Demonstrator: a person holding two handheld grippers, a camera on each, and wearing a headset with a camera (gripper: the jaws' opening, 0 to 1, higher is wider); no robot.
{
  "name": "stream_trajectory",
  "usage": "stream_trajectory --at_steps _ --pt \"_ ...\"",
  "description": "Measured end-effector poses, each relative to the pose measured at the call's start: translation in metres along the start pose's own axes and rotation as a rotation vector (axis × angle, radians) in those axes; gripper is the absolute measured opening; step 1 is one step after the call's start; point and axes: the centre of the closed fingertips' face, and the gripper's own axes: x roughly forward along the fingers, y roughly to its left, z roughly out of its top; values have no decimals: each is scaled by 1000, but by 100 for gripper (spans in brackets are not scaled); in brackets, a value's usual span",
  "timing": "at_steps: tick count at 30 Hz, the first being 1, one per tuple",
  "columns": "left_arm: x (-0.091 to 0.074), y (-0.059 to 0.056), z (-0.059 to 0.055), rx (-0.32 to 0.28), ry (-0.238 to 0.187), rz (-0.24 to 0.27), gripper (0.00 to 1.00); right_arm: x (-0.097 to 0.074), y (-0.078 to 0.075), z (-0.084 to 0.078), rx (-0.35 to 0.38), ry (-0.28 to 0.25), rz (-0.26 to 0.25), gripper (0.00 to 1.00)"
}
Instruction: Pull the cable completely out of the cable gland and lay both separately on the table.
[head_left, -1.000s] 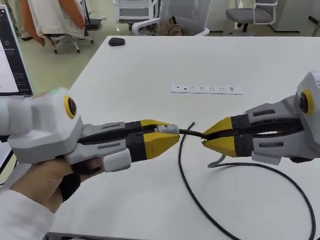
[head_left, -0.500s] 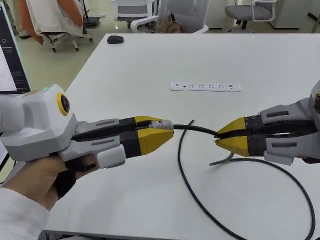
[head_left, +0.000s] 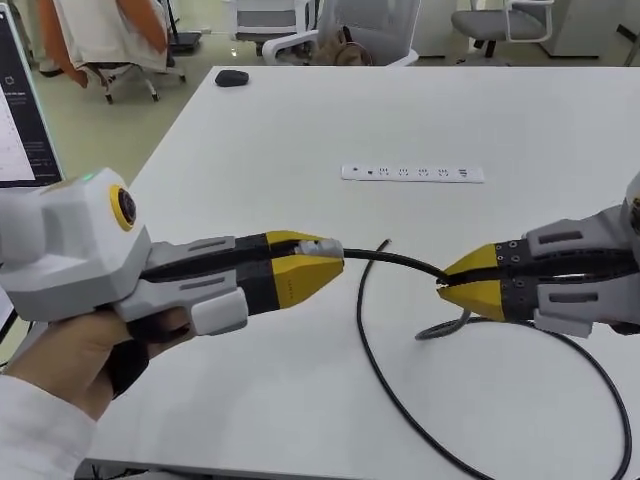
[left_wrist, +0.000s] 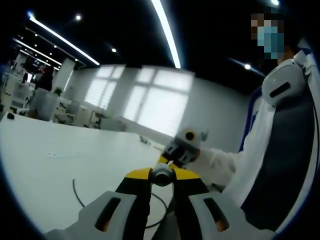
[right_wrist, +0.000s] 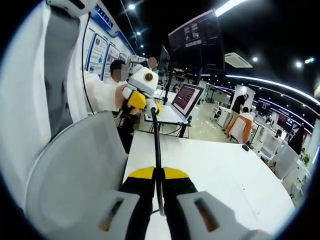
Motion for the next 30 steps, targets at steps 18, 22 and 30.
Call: stream_trajectory --at_steps 18,22,30 --pt "-22 11 5 -1 -36 59 17 2 -5 -43 74 70 -19 3" --pt "-27 13 5 -8 -45 75 17 8 -8 -60 95 107 -25 3" --pt "-31 13 0 -21 -45 91 17 32 -12 -105 176 171 -51 3"
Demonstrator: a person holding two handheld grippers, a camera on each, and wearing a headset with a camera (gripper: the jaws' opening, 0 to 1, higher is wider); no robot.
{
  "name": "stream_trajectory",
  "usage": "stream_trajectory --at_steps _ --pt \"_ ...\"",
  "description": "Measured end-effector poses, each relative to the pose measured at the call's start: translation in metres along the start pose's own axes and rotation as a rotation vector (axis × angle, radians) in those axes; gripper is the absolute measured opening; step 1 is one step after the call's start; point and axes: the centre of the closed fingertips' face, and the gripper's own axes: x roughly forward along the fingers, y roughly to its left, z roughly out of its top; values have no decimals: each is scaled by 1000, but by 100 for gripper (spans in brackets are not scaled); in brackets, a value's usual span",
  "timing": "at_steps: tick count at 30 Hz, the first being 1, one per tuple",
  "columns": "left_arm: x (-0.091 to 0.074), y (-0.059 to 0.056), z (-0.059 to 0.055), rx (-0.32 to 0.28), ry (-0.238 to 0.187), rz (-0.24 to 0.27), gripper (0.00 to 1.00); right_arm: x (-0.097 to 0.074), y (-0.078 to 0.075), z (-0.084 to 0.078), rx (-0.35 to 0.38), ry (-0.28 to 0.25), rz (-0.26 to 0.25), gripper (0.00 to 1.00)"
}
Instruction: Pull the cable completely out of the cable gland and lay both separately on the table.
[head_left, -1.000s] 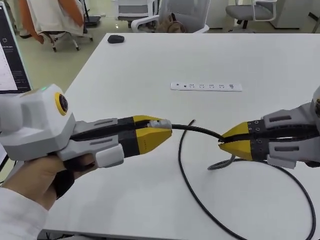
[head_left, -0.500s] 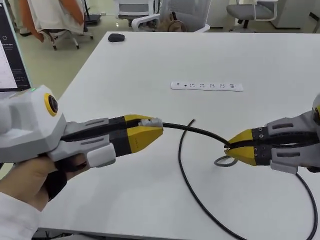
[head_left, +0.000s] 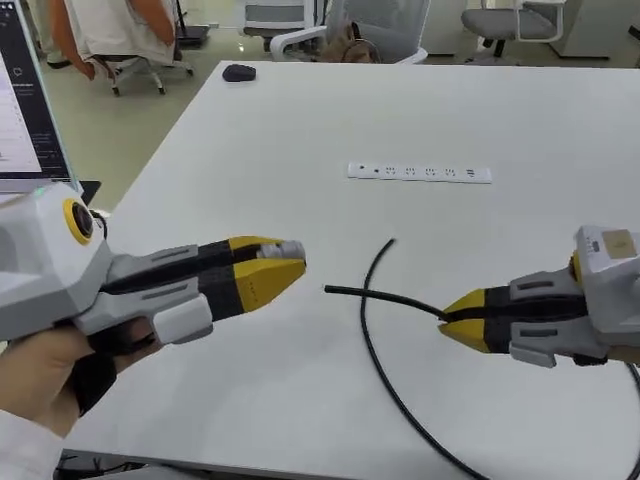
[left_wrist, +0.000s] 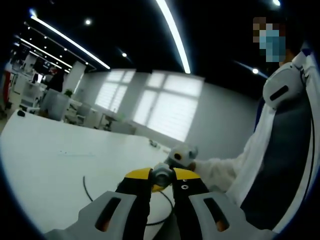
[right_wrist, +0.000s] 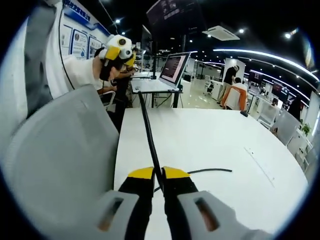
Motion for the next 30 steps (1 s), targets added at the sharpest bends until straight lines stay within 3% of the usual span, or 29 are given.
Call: stream_trajectory --at_steps 10,13,19,30 --pt "-7 3 -7 -29 -15 34 17 39 -6 -40 113 65 -5 4" --pt "-8 4 -9 -33 -12 40 17 53 -2 -56 110 123 28 4" --pt "-10 7 -12 -42 -16 56 17 83 10 -69 79 200 83 5" --pt "-15 10 -15 -51 -15 75 17 106 17 -95 60 283 123 6"
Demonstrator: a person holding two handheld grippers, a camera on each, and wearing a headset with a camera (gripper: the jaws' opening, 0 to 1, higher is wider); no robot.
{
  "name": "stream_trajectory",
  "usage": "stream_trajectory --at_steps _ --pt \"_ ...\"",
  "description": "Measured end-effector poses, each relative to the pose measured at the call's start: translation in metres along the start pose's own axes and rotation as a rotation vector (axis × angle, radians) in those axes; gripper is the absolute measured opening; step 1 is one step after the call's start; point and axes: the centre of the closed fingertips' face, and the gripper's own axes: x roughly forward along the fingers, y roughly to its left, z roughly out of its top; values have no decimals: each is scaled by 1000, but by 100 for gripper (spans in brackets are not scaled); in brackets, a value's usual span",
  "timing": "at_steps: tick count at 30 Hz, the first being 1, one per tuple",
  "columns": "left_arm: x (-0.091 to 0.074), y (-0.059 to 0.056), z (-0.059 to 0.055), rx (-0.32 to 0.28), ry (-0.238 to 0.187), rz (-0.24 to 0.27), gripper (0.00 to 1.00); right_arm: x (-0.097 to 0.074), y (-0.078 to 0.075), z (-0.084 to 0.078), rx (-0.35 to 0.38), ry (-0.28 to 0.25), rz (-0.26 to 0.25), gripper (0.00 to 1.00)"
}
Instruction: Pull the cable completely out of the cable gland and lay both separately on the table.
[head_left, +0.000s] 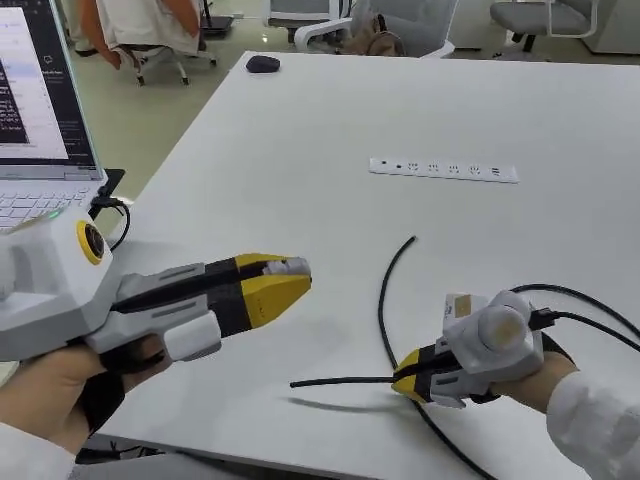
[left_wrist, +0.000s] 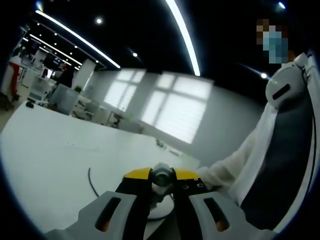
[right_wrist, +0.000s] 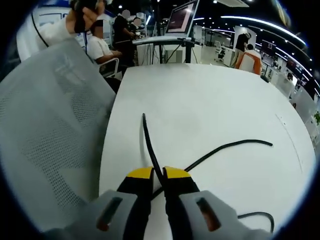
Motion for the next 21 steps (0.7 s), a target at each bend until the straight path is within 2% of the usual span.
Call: stream_trajectory --at_steps 10,11,18,21 --pt "3 6 -6 -12 14 7 17 14 0 -18 54 36 5 7" --pt "3 6 -7 -14 15 6 17 14 -1 -15 49 20 3 8" --pt "7 13 -10 -24 34 12 17 12 1 -15 91 15 2 10" --pt "9 15 -10 -23 44 12 17 7 3 -13 102 12 16 10"
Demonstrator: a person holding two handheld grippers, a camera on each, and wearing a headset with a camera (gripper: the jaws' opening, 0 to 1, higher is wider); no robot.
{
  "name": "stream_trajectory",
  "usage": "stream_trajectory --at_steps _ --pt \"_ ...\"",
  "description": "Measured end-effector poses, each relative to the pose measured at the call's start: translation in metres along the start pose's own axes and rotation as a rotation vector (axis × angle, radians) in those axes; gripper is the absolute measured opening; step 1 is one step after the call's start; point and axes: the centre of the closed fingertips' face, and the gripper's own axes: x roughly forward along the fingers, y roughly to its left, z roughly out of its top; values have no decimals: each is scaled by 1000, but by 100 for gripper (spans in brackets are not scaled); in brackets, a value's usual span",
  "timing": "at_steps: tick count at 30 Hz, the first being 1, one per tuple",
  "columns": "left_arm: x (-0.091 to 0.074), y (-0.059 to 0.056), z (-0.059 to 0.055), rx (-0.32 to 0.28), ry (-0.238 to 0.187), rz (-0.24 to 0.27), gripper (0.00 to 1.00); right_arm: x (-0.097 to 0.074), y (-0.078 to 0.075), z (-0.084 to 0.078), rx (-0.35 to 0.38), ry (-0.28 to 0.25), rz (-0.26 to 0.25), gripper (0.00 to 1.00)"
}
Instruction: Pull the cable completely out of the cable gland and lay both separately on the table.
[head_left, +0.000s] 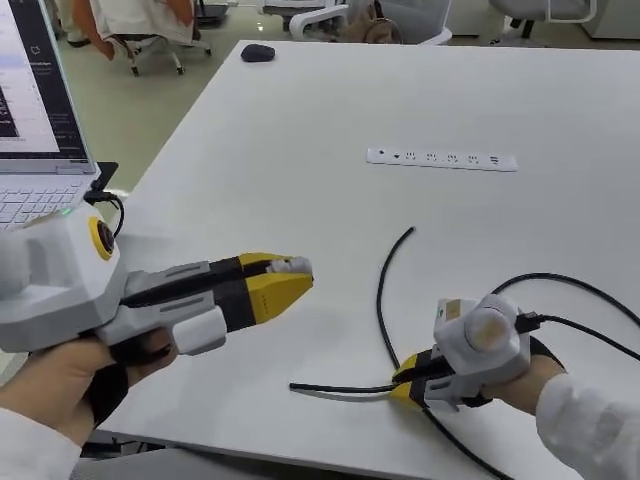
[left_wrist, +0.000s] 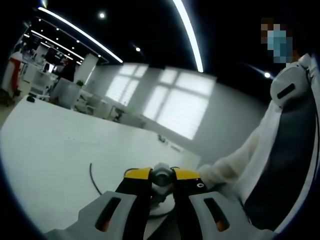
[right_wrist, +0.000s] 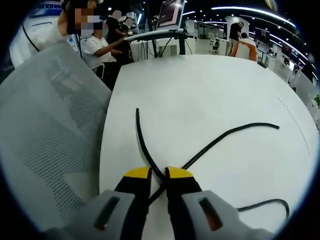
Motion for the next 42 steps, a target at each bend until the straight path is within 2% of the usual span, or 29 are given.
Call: stream_trajectory --at_steps 2,4,5,7,9,11,13,16,18,19,22,23,24,27,28,32,33,35,36,37,38,42 --pt "1 1 1 5 3 0 17 -6 -3 6 -6 -20 -11 11" --pt "2 5 0 7 11 2 17 -11 -5 16 23 -70 -15 12" --pt "4 8 -1 2 18 5 17 -18 -4 26 48 -116 -13 13" --pt "7 12 -5 3 31 8 17 -28 -7 38 61 -167 -25 15" --pt "10 16 -8 12 47 13 17 -38 -9 45 63 -196 -41 17" --pt "15 22 -14 4 78 29 17 -53 -8 54 43 -217 -50 20" --pt "21 26 -18 9 91 38 17 -70 -7 65 19 -253 -69 24" --pt "29 35 -33 1 143 39 17 -102 -8 83 36 -351 -123 28" --pt "35 44 -44 8 178 54 17 -121 -5 91 54 -413 -139 29" --pt "38 48 -49 10 194 61 17 -129 -3 91 51 -422 -143 28" --pt "46 60 -64 35 228 77 17 -151 -4 88 47 -433 -205 28" --pt "50 64 -71 35 237 78 17 -156 -4 89 57 -445 -220 28" --pt "51 65 -72 37 237 77 17 -165 -1 87 77 -463 -232 28" --pt "61 77 -92 47 266 91 17 -182 2 82 106 -488 -285 28" --pt "65 80 -100 58 291 88 17 -188 3 80 117 -496 -307 28" --pt "78 89 -124 89 348 68 17 -212 5 71 222 -582 -411 28" --pt "82 95 -133 94 372 77 17 -215 7 65 238 -589 -440 27" --pt "89 104 -144 98 387 85 17 -217 9 54 243 -569 -473 25" --pt "91 108 -149 99 397 89 17 -218 9 46 278 -563 -491 25" --pt "91 112 -155 109 419 101 17 -217 12 39 314 -556 -496 25" --pt "90 116 -161 126 444 124 17 -218 13 37 318 -555 -497 25" --pt "88 128 -187 191 522 158 17 -224 21 29 339 -558 -512 24"
